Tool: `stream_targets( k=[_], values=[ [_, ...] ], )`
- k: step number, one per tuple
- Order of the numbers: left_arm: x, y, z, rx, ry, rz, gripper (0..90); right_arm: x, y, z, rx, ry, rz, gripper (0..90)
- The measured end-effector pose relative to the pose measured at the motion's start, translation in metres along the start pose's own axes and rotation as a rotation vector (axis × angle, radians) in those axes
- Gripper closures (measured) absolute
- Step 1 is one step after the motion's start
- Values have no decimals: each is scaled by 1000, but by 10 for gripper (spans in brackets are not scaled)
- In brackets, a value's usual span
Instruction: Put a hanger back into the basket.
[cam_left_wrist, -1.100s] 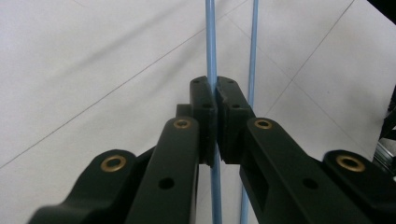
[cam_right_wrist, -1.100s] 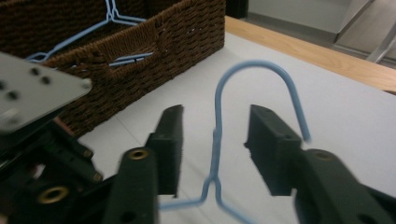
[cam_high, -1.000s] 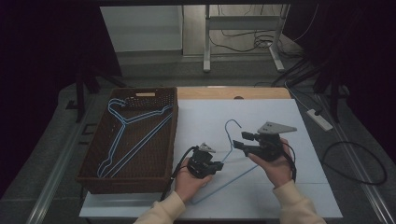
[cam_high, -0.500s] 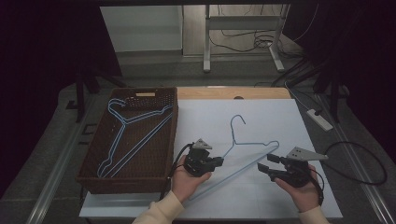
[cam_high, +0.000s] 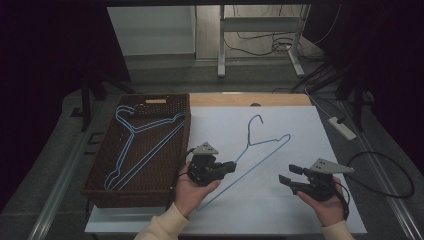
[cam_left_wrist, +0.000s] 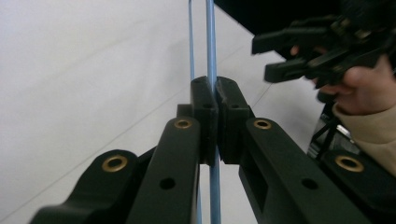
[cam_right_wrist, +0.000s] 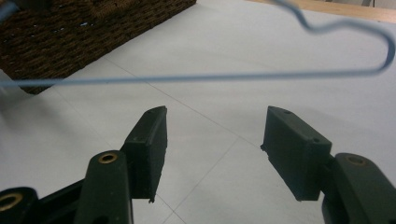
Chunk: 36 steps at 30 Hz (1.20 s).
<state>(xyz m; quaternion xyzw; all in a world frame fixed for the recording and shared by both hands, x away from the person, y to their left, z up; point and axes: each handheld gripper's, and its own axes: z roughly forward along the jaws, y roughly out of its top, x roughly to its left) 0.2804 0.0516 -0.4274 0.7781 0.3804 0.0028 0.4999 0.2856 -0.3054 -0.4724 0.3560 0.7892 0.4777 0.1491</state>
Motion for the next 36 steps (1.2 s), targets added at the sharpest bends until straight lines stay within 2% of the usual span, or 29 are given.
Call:
stream_targets(
  k=[4,5,7,10,13,18,19,27,30,36],
  values=[
    [4,8,-24,-40,-14,7,873,-2,-2,4,12,2,3,408],
    [4,8,-24,-40,-14,7,874,-3,-2,5,12,4,3,407],
    [7,12,-35,-50,-23,13,873,-4,-2,6,15,3,6,407],
    [12,15,-50,-79,-19,11,873,-7,-2,10,23,9,11,408],
    [17,17,-59,-89,-8,13,874,-8,-4,12,34,11,10,407],
    [27,20,-84,-126,18,7,874,-8,-6,16,51,10,1,408],
    [27,20,-84,-126,18,7,874,-8,-6,16,51,10,1,408],
    [45,20,-131,-192,48,-4,874,-9,-8,17,63,3,11,404],
    [49,18,-141,-202,59,-7,873,-10,-9,17,68,-2,16,403],
    [71,9,-173,-230,109,-19,874,-10,-9,15,62,-8,16,402]
  ],
)
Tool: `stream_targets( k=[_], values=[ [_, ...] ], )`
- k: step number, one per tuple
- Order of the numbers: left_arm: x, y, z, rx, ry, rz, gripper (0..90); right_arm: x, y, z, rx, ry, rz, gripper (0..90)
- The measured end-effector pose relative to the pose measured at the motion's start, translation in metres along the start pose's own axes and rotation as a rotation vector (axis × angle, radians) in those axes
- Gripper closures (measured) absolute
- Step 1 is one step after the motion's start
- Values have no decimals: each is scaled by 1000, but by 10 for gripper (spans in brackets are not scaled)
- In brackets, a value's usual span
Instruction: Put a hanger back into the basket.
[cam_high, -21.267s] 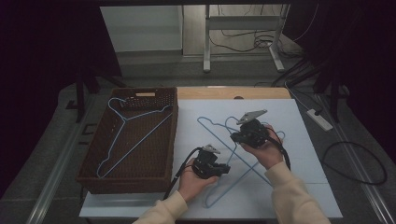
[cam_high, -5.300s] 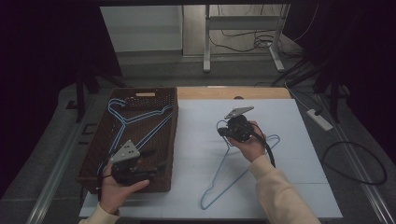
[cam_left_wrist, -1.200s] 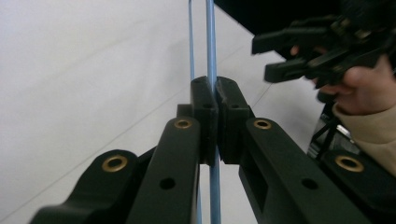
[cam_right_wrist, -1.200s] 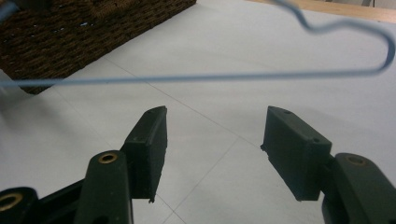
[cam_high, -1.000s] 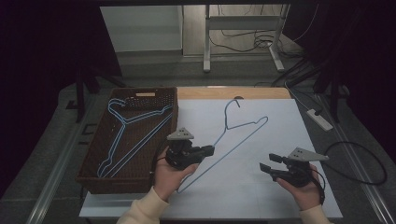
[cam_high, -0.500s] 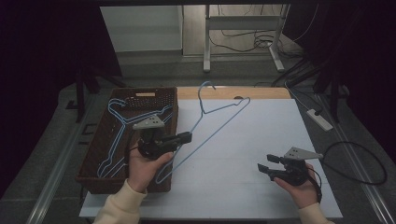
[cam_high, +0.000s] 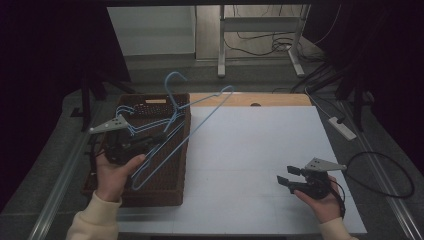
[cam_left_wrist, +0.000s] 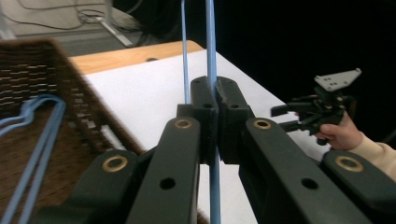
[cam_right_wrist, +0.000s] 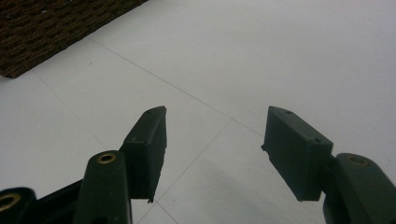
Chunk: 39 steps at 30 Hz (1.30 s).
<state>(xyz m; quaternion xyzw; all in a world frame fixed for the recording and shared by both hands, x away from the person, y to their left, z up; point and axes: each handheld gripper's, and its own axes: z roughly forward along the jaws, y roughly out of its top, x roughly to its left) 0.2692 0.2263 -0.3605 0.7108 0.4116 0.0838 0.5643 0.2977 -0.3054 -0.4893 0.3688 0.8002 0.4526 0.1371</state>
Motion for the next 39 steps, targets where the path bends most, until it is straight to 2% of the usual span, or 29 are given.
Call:
stream_targets(
  k=[7,12,13,14,16,17,19,29,32,39],
  values=[
    [34,-5,-31,2,79,-24,874,1,0,1,7,-2,2,402],
    [55,-11,-40,16,124,-32,874,1,-1,1,11,-3,2,401],
    [55,-11,-40,16,124,-32,874,1,-1,1,12,-3,2,401],
    [66,-14,-42,31,135,-38,874,0,-1,2,14,-5,3,401],
    [74,-16,-44,46,141,-43,874,0,-1,2,16,-5,2,401],
    [74,-16,-44,46,141,-43,874,0,-1,2,18,-6,2,401],
    [84,-19,-44,70,142,-37,874,1,-1,2,17,-5,2,401],
    [100,-32,-39,126,179,-60,874,1,-1,3,23,-7,-1,401],
    [103,-34,-36,141,176,-63,874,1,-1,3,25,-8,-2,401],
    [110,-42,-21,209,173,-72,874,2,-1,4,32,-12,-11,401]
  ],
)
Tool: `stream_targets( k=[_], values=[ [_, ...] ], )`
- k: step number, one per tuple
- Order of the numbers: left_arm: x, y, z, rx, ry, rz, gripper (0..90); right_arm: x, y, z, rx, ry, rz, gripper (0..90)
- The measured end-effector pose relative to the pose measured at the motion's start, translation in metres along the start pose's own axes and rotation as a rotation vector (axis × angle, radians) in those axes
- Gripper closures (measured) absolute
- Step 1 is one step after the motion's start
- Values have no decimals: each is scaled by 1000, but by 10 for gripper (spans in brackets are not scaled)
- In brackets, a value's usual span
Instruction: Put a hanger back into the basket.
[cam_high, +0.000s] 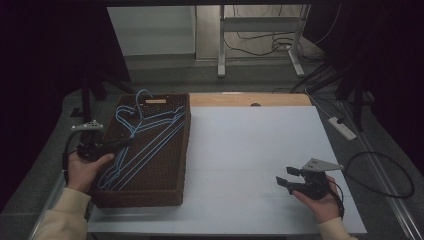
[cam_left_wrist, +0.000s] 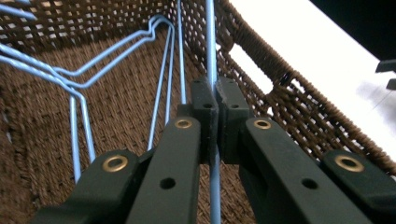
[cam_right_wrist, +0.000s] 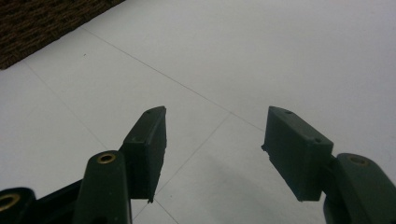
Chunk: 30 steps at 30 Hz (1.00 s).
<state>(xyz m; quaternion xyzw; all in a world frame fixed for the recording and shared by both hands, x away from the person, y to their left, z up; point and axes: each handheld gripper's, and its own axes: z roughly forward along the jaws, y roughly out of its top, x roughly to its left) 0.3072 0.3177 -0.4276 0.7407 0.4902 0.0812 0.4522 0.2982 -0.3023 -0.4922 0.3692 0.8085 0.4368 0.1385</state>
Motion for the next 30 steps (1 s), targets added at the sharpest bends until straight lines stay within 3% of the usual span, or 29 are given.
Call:
stream_targets(
  k=[6,10,14,15,18,22,23,27,28,30],
  values=[
    [5,-5,10,40,2,-24,874,0,0,0,2,-1,0,401],
    [13,-11,21,82,33,-79,873,0,0,1,4,-4,-2,401],
    [15,-11,25,144,147,-88,872,0,0,1,5,-4,-2,401],
    [15,-11,25,144,147,-88,871,0,0,1,5,-4,-2,401],
    [12,-10,30,188,247,-63,870,0,0,1,7,-3,-4,400],
    [10,-7,36,222,333,-33,864,1,0,1,12,-4,-8,400],
    [11,-7,36,219,342,-28,853,1,0,1,12,-4,-8,400],
    [8,-5,36,186,372,3,638,0,0,1,11,-3,-7,399],
    [6,-5,34,163,370,18,638,0,0,1,11,-3,-7,399],
    [-2,-4,28,104,349,42,535,0,0,0,9,-4,-9,399]
  ],
)
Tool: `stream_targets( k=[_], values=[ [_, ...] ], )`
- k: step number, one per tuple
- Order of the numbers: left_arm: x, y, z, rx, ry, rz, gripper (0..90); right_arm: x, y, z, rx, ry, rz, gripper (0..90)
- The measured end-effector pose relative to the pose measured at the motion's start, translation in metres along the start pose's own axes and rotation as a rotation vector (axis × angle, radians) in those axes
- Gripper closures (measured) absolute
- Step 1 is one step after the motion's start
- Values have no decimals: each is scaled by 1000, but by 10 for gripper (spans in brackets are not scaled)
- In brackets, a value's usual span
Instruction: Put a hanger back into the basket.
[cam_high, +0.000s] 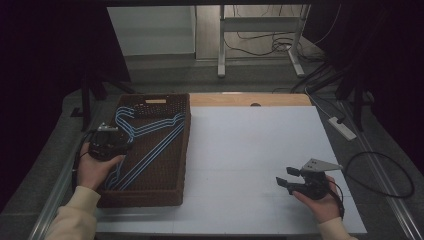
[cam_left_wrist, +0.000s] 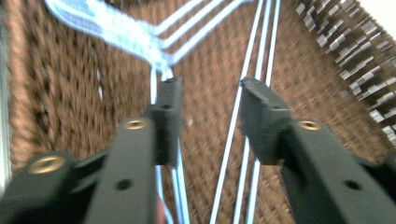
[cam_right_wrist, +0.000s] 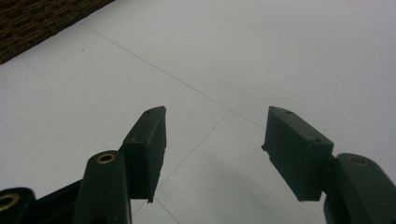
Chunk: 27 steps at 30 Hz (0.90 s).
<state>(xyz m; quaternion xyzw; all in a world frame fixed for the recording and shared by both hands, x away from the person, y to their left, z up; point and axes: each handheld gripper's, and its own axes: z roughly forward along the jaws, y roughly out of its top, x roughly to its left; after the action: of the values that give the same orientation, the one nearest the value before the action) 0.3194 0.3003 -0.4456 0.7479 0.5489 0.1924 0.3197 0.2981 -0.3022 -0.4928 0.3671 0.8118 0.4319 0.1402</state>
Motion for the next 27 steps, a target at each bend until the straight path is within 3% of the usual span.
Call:
stream_targets(
  k=[2,3,6,9,12,13,14,18,20,22,27],
  values=[
    [-8,0,-11,-66,-48,22,471,0,0,-1,-2,-1,0,399],
    [-8,0,-11,-66,-48,22,460,0,0,-1,-2,-1,0,399],
    [-21,-2,-26,-140,-119,50,429,0,0,-1,-3,-3,0,396],
    [-32,-5,-35,-181,-166,61,403,0,1,-2,-5,-6,-2,393],
    [-52,-14,-43,-223,-206,104,391,0,1,-5,-12,-13,-7,387],
    [-52,-14,-43,-223,-206,104,386,-1,1,-5,-12,-14,-7,386],
    [-63,-19,-46,-249,-235,121,381,-1,1,-6,-17,-14,-7,384],
    [-77,-26,-47,-267,-266,142,370,-1,1,-8,-21,-17,-8,381],
    [-83,-30,-46,-276,-282,138,368,-1,1,-9,-20,-17,-14,380],
    [-93,-38,-42,-286,-325,124,366,-1,1,-9,-21,-19,-17,379],
    [-110,-46,-36,-285,-339,151,367,-1,1,-10,-24,-20,-22,377]
  ],
)
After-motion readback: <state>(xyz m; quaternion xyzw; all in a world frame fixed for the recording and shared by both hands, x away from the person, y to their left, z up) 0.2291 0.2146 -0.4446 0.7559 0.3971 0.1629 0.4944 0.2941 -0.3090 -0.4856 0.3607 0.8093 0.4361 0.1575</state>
